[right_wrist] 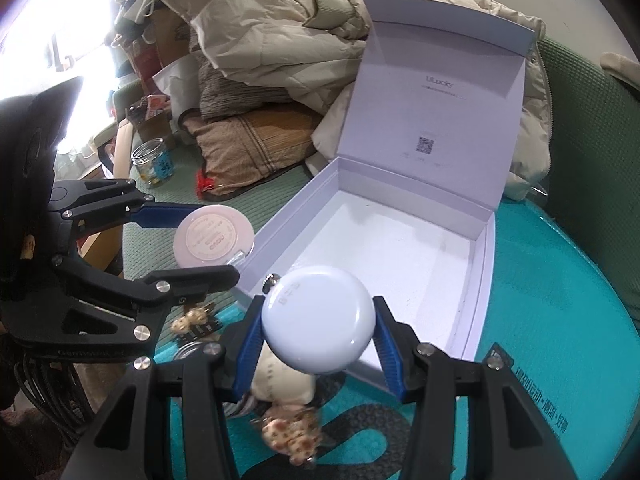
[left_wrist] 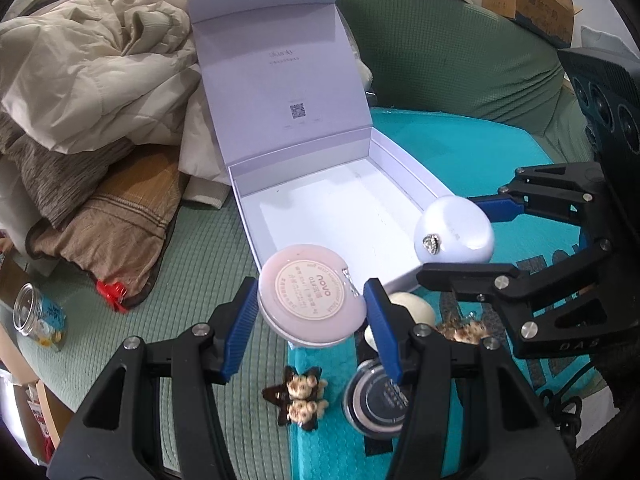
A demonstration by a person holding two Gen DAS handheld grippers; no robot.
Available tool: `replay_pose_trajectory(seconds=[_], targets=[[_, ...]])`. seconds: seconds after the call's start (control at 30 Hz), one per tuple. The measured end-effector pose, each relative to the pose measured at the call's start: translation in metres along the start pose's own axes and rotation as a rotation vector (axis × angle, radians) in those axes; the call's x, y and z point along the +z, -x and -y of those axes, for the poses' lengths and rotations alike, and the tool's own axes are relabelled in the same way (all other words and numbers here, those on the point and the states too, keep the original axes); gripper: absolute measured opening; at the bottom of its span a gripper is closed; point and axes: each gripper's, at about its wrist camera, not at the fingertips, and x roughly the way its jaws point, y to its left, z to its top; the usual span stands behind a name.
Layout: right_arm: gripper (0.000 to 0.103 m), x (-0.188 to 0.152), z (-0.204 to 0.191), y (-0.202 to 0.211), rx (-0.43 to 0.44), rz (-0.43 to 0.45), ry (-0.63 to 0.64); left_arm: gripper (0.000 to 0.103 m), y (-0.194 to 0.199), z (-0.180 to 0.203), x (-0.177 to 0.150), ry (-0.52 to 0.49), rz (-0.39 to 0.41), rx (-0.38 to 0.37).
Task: Organize objects
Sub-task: 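Lift and carry the jar and ball toward the open white box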
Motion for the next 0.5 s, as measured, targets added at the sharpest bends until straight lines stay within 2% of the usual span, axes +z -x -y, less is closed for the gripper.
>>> replay_pose_trajectory(seconds=[0.5], targets=[[0.052, 0.019, 0.046, -0.028, -0.056, 0.001, -0.048, 0.052, -0.054, -0.001, 0.032, -0.022, -0.038, -0.031]])
